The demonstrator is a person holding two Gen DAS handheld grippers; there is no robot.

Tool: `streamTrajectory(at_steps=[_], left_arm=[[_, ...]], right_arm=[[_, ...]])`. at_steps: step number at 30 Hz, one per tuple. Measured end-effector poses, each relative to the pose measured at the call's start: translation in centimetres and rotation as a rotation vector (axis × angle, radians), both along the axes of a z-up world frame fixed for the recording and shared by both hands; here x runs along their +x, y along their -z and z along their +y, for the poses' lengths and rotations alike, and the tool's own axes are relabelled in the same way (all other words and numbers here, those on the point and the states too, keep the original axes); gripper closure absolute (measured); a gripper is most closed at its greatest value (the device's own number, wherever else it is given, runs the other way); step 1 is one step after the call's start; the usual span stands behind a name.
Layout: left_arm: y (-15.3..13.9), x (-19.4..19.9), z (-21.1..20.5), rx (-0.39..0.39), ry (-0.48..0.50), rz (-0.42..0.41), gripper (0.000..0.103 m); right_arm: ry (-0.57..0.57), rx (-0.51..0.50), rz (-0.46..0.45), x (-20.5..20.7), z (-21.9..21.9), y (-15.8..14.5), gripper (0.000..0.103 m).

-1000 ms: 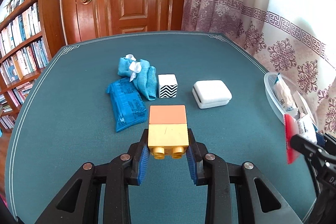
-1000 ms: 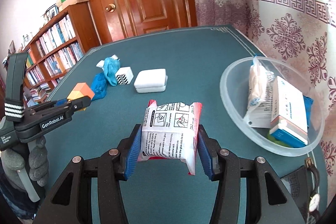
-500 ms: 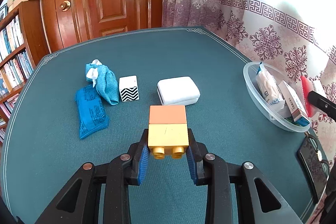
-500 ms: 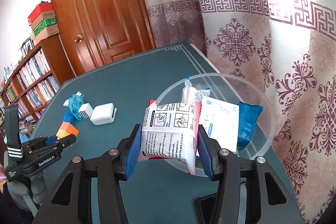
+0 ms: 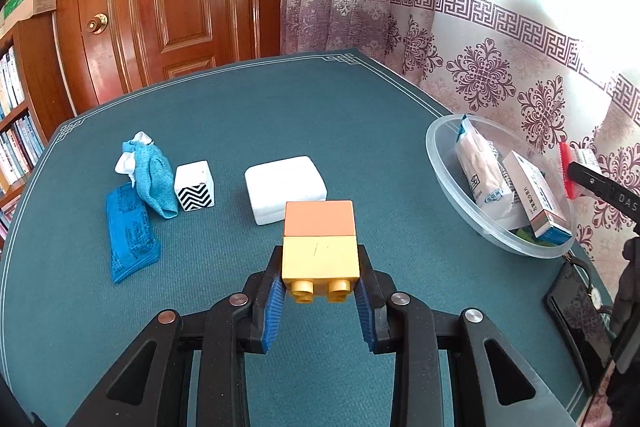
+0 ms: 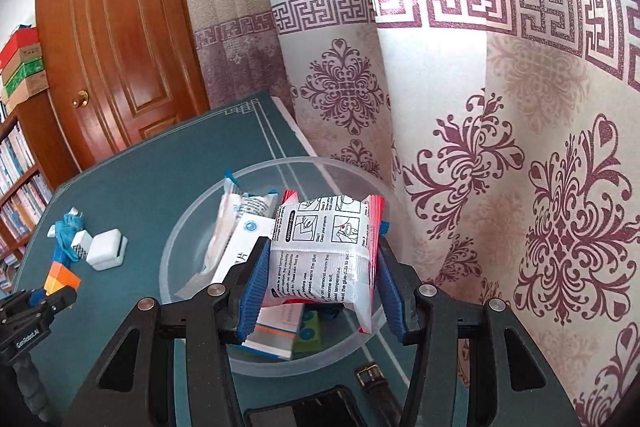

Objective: Organize objects
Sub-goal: 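Carry the red-white packet and orange block over the clear bowl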

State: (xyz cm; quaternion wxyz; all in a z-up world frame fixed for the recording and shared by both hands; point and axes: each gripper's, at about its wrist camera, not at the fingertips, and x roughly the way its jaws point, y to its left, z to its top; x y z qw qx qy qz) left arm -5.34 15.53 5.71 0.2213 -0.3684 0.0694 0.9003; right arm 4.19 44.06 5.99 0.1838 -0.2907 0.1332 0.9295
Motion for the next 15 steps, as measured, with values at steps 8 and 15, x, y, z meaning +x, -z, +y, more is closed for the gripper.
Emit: streamTrajectory(at_steps=[8,15], left_arm=[[-0.6,-0.3,2.7,0.002,0.049,0.003,0.07],[-1.7,-0.5,6.1,0.02,0.112,0.011,0.07]], right_arm=[[-0.009,-0.05,-0.032,-1.5,2.0,1.9,0.043],[-0.006,-0.034,-0.006,-1.0,2.2,1.5,0.038]])
